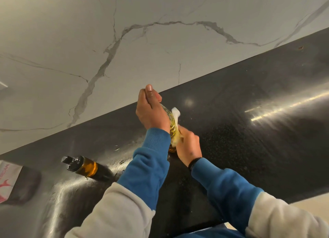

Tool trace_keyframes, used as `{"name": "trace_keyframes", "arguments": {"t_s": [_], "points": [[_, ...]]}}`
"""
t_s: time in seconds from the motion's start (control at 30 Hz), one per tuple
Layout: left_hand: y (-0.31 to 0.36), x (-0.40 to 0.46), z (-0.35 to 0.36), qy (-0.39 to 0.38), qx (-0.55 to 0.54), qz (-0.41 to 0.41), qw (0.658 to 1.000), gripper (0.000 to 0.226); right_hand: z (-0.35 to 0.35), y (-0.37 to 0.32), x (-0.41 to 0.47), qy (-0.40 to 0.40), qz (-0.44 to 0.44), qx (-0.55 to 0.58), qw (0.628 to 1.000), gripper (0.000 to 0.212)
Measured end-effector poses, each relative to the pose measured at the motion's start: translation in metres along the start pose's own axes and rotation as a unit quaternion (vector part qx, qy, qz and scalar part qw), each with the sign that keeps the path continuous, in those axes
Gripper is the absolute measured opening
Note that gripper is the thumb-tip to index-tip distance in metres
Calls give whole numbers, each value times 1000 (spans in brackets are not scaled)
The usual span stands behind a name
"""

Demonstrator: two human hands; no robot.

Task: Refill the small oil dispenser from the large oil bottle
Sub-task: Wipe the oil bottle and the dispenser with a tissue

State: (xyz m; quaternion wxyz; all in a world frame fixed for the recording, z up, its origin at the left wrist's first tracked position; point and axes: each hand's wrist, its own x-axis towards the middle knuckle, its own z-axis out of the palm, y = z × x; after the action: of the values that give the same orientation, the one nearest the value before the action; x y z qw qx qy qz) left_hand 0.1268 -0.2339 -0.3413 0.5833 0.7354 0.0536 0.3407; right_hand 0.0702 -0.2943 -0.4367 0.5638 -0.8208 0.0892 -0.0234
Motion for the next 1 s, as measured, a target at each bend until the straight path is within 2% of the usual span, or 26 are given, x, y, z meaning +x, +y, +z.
{"name": "trace_keyframes", "arguments": {"t_s": [0.13, 0.2, 0.27, 0.33, 0.37, 0.47, 0.53, 0.6, 0.7, 0.77, 0.83, 0.9, 1.0], "points": [[3, 7, 0, -34, -56, -15, 998, 48, -20, -54, -2, 82, -154, 134, 975, 36], [5, 9, -1, -63, -79, -33, 994, 52, -16, -61, -2, 90, -219, 134, 962, 46], [7, 9, -3, -79, -100, -50, 991, 53, -6, -47, -4, 109, -240, 104, 959, 48], [8, 11, -6, -88, -110, -53, 989, 54, 1, -17, -2, 114, -216, 49, 968, 45], [9, 12, -7, -94, -112, -51, 988, 54, 2, 0, -1, 91, -186, 13, 978, 42], [8, 16, -9, -113, -103, -50, 987, 55, 4, 38, -6, -51, -51, -134, 988, 36], [6, 18, -10, -119, -92, -55, 987, 55, 7, 46, -10, -95, -9, -184, 978, 39], [3, 17, -11, -108, -77, -42, 990, 56, 8, 44, -8, -77, 11, -149, 986, 35], [0, 10, -8, -51, -45, -28, 997, 42, 5, 19, -6, -3, -3, -17, 1000, 25], [-1, 7, -5, 6, -15, -36, 999, 34, -2, -10, -5, 67, -63, 50, 994, 32], [-1, 6, -2, 37, 13, -32, 999, 37, -9, -37, -3, 112, -134, 101, 979, 38], [2, 5, -2, 41, 24, -31, 998, 40, -11, -53, 1, 111, -206, 145, 961, 41], [1, 6, -4, 10, -8, -41, 999, 44, -4, -42, 3, 133, -265, 105, 949, 42]]}}
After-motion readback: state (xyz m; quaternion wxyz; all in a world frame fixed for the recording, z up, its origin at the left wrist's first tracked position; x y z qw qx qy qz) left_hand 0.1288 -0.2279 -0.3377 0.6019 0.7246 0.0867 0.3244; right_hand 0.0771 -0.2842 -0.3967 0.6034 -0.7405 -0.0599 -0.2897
